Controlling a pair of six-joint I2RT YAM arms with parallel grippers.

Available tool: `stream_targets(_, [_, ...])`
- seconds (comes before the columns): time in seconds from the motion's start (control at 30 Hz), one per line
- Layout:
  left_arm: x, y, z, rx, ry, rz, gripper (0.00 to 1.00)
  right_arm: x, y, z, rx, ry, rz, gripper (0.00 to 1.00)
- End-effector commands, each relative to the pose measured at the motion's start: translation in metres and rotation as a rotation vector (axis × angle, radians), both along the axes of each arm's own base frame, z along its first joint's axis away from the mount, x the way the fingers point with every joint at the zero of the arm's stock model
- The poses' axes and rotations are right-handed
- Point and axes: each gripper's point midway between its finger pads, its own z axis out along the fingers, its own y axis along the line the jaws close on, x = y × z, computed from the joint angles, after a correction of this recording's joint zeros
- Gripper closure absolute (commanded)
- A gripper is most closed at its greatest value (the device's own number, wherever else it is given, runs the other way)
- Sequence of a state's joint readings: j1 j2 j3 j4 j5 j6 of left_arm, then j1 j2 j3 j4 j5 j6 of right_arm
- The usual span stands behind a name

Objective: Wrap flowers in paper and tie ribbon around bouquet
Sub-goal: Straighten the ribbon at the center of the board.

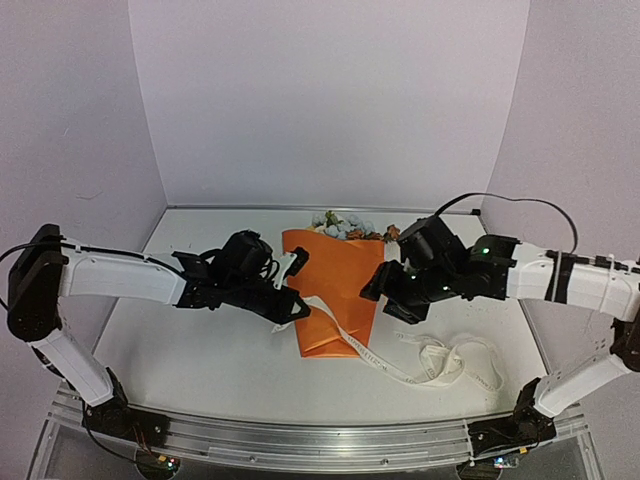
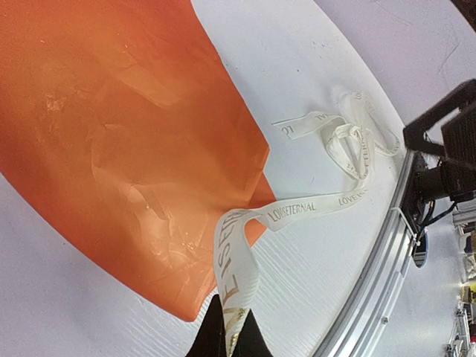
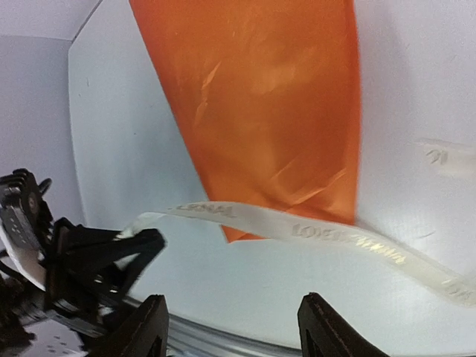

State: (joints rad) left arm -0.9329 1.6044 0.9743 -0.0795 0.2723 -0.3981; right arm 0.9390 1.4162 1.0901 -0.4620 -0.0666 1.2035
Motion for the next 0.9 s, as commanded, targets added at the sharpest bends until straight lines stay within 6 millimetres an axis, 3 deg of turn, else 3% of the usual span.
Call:
stream_targets(0.0, [-0.008,0.008,0.019,-0.04,0.004,0.009,1.0,-0.009,-0.085,-0.019,-0.462,-0.159,0.18,0.37])
stream_targets(0.13, [-0.014,0.016,0.021,-0.035,0.021,0.018,1.0,-0.007,-0.122,-0.039,-0.682,-0.235,0.335,0.35])
stream_targets(0.27, [-0.015,0.024,0.024,-0.027,0.026,0.045,1.0,0.0,-0.153,-0.071,-0.713,-0.133,0.326,0.37])
stream_targets(0.53, [-0.016,0.033,0.022,-0.008,0.047,0.09,1.0,0.02,-0.156,-0.103,-0.808,-0.039,0.415,0.43])
stream_targets(0.87, [-0.011,0.048,0.019,0.025,0.052,0.177,1.0,0.024,-0.155,-0.135,-0.823,0.057,0.45,0.48])
